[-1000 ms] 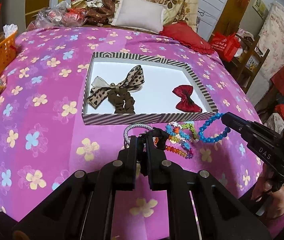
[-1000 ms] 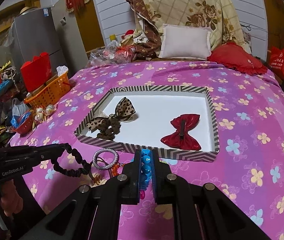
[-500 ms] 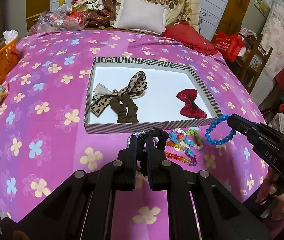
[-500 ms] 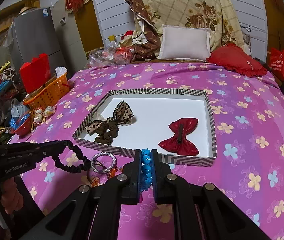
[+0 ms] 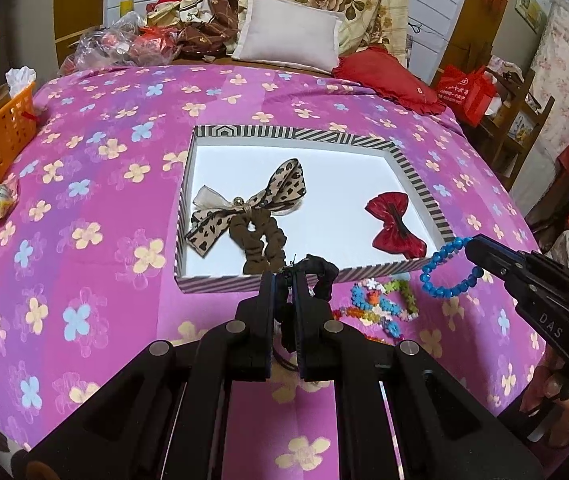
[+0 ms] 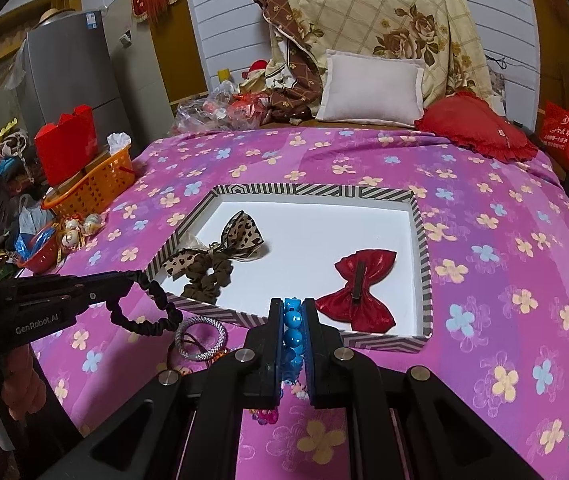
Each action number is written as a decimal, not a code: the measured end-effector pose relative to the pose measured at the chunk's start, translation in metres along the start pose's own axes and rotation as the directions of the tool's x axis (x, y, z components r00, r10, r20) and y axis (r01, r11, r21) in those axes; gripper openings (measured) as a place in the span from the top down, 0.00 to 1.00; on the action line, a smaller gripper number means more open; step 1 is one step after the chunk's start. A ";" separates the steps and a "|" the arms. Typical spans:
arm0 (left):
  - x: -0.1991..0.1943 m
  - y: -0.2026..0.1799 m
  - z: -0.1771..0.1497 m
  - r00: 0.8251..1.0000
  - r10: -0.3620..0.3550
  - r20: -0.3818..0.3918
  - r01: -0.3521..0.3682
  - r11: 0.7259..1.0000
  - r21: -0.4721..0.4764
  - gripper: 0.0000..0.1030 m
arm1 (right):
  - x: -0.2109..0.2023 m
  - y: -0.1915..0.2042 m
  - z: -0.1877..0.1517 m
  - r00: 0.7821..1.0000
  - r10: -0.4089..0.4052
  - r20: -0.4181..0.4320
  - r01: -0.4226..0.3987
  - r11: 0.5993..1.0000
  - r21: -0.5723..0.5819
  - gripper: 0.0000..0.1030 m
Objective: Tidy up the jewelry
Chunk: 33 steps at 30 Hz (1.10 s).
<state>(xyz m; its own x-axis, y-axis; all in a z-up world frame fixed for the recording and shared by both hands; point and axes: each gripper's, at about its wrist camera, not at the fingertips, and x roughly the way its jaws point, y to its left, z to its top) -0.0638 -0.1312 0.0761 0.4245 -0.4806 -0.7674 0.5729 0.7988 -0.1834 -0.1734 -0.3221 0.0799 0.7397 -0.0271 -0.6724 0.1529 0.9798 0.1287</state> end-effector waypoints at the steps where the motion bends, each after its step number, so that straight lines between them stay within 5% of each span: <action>1: 0.001 0.000 0.001 1.000 0.000 0.000 0.000 1.000 -0.001 0.93 | 0.001 0.000 0.002 1.000 -0.001 -0.001 0.001 1.000 -0.002 0.92; 33: 0.030 -0.002 0.033 1.000 0.023 -0.008 -0.023 1.000 -0.007 0.93 | 0.030 -0.003 0.023 1.000 -0.007 -0.018 0.007 1.000 -0.021 0.92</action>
<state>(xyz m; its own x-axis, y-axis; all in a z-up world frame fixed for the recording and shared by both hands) -0.0293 -0.1594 0.0738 0.4320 -0.4589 -0.7764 0.5576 0.8125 -0.1700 -0.1367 -0.3300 0.0764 0.7268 -0.0309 -0.6862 0.1442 0.9836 0.1085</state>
